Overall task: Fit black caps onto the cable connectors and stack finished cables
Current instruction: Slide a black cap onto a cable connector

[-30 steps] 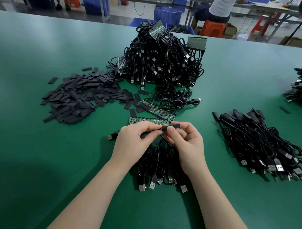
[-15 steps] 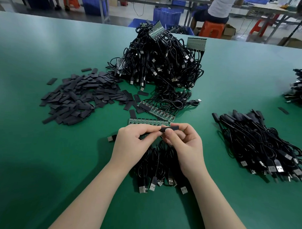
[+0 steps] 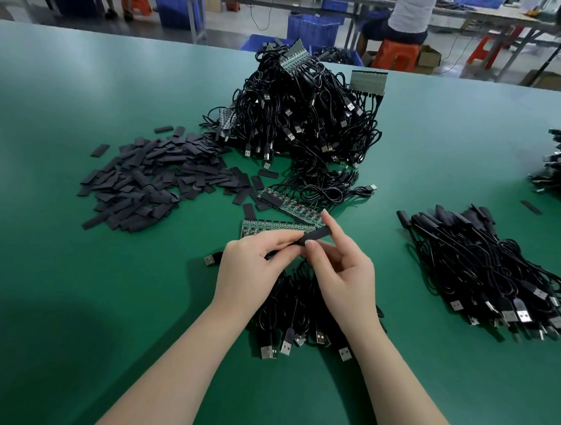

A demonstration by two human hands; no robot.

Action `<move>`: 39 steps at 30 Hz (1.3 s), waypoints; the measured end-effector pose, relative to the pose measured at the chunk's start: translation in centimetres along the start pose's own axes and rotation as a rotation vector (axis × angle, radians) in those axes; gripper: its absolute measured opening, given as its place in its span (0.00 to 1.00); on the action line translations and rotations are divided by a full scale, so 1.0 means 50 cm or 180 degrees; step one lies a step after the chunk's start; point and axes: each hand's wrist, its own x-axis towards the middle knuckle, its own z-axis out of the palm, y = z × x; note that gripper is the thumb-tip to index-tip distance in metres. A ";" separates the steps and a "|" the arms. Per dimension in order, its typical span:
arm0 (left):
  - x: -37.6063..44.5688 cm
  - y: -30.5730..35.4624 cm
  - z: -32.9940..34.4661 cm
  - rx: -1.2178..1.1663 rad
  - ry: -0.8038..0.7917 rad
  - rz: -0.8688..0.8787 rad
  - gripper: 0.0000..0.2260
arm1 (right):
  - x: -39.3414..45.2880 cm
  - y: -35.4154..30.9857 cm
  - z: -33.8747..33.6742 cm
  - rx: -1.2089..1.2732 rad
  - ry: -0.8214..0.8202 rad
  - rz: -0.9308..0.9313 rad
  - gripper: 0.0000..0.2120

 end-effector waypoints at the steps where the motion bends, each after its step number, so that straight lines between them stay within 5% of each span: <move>1: 0.000 -0.001 -0.001 0.0005 0.0017 -0.0018 0.11 | -0.001 0.000 0.000 -0.0059 -0.0018 -0.0023 0.26; 6: 0.004 -0.001 -0.007 0.0086 0.0072 0.0036 0.10 | -0.004 0.004 0.007 -0.0068 -0.0212 0.0212 0.25; 10: 0.002 0.016 -0.008 0.0251 -0.0014 -0.0001 0.14 | -0.004 -0.003 0.010 -0.0390 -0.0373 0.0018 0.06; 18: 0.003 0.015 -0.016 0.0708 -0.0339 0.0017 0.22 | 0.005 -0.010 -0.008 0.0307 0.0101 0.0178 0.10; 21: 0.009 0.008 -0.018 0.1060 -0.0493 0.0236 0.18 | 0.011 -0.015 -0.020 0.0905 0.0560 0.0330 0.05; 24: 0.009 0.005 -0.012 0.1453 -0.0410 0.0619 0.12 | 0.010 -0.013 -0.020 0.0828 0.0473 0.0378 0.06; 29: 0.008 0.005 -0.011 0.1288 -0.0288 0.0689 0.14 | -0.005 -0.012 -0.003 -0.0067 0.0078 -0.0049 0.09; 34: 0.011 0.008 -0.013 0.0540 0.0002 0.0162 0.24 | 0.032 -0.093 -0.055 0.0394 0.0982 -0.0270 0.07; 36: 0.012 0.001 -0.014 0.0513 0.0063 -0.0012 0.21 | 0.054 -0.137 -0.119 -0.0160 0.1474 -0.0493 0.07; 39: 0.013 -0.008 -0.013 0.0581 0.0190 -0.0168 0.17 | 0.093 -0.158 -0.230 -0.2492 0.1857 -0.0346 0.11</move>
